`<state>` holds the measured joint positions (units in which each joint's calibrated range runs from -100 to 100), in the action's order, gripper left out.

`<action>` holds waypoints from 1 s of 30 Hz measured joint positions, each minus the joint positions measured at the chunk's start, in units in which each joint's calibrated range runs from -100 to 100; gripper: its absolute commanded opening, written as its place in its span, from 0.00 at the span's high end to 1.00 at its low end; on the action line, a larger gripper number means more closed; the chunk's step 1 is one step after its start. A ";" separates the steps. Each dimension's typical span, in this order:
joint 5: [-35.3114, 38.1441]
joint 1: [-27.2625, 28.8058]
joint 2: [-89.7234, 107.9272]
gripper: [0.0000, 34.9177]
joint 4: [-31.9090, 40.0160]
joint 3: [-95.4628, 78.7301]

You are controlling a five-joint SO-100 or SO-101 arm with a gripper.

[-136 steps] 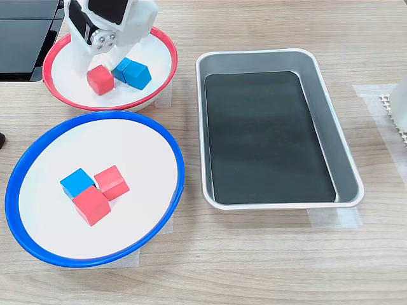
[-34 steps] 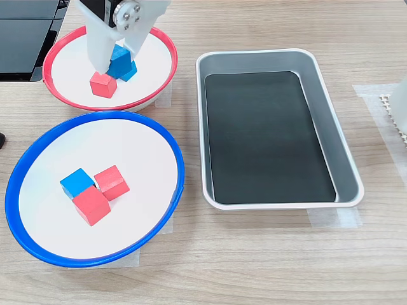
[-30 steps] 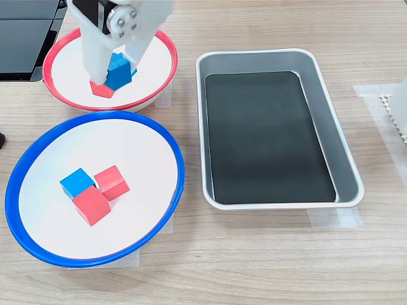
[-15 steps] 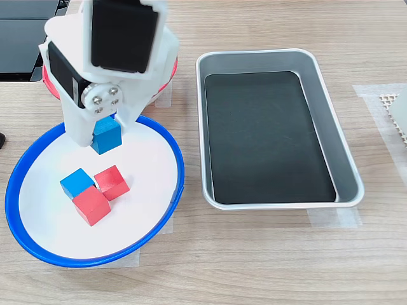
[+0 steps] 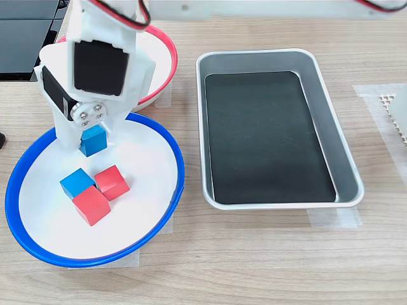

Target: Relocate any misplaced blocks to their matching dishes.

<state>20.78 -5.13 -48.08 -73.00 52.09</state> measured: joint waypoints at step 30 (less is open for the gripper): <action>2.49 -1.68 2.47 0.51 -6.93 2.99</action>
<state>23.27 -6.81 -45.61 -79.93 55.08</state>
